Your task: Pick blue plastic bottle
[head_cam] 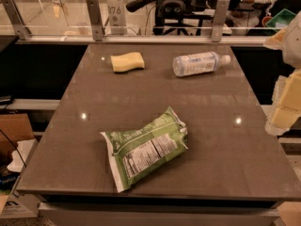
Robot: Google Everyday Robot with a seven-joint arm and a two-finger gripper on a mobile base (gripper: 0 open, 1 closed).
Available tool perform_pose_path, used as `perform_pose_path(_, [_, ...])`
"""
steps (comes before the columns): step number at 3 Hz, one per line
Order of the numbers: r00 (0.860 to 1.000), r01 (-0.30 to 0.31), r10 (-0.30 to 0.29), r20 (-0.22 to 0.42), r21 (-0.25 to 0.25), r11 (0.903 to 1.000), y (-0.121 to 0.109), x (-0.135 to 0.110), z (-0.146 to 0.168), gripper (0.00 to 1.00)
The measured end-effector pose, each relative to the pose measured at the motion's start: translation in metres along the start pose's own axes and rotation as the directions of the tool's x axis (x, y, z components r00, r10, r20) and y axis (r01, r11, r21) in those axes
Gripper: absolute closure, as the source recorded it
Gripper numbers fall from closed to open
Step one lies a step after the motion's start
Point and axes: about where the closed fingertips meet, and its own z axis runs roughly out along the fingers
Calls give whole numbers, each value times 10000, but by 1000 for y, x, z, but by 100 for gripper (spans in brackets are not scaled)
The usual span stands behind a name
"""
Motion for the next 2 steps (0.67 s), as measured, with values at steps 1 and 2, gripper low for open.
perform_pose_path(1, [10000, 27, -27, 23, 10, 10000, -1, -1, -1, 0])
perform_pose_path(2, [9993, 225, -218, 309, -208, 9995, -18, -11, 10, 0])
